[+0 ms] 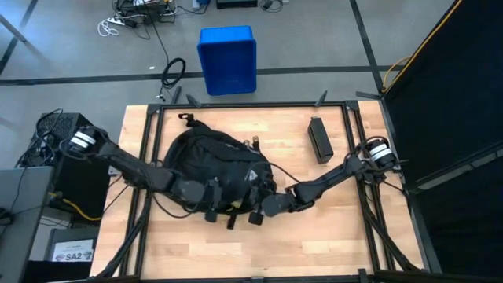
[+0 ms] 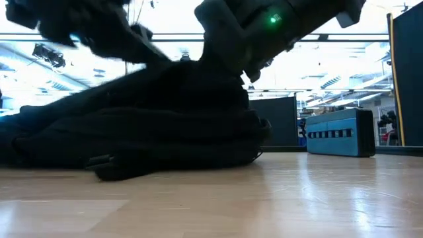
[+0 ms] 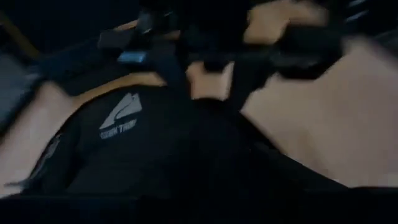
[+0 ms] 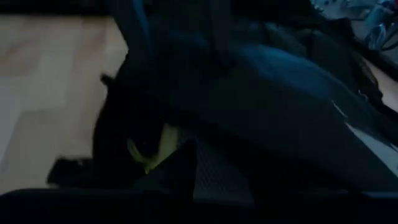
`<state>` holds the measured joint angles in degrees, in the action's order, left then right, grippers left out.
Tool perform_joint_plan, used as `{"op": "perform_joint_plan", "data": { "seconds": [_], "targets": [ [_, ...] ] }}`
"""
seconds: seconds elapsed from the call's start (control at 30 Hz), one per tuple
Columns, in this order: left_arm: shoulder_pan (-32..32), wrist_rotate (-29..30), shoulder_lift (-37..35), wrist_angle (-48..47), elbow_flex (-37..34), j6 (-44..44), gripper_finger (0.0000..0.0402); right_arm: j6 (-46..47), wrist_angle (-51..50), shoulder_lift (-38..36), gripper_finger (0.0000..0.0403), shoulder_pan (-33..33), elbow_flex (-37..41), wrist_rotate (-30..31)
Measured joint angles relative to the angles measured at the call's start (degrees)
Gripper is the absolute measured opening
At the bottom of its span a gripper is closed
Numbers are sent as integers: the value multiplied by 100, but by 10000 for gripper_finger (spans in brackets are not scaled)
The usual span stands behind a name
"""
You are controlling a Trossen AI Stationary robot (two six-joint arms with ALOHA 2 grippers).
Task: Unpack backpack
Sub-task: Remove the yellow zip bag from the black backpack
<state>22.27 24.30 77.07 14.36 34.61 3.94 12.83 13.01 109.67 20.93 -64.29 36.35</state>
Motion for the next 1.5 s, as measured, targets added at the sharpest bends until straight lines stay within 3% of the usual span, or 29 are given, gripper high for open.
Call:
{"op": "perform_joint_plan", "data": {
  "seconds": [0.23,0.37,0.5,0.6,0.7,0.87,1.1,1.27,1.5],
  "targets": [
    [-48,116,606,393,3,-417,184,-277,165,0,114,-157,4,-236],
    [34,240,562,-217,313,-286,220,-499,359,0,111,-267,6,-469],
    [346,1204,367,-1541,1092,-489,237,-681,521,-11,110,-326,0,-609],
    [657,2279,366,-2740,1622,-1162,238,-703,499,-11,111,-375,0,-620],
    [838,2744,421,-3506,1823,-2019,238,-604,477,-11,110,-423,0,-618],
    [773,2307,446,-3644,1651,-2828,238,-385,468,-11,106,-442,0,-616],
    [733,2064,476,-2850,1151,-2233,239,-393,489,-11,109,-438,0,-613],
    [662,2122,476,-2583,1003,-2645,241,-501,532,-11,104,-440,0,-596],
    [434,1980,654,-2252,1003,-2646,284,-839,957,-9,105,-449,7,-870]
  ]
}}
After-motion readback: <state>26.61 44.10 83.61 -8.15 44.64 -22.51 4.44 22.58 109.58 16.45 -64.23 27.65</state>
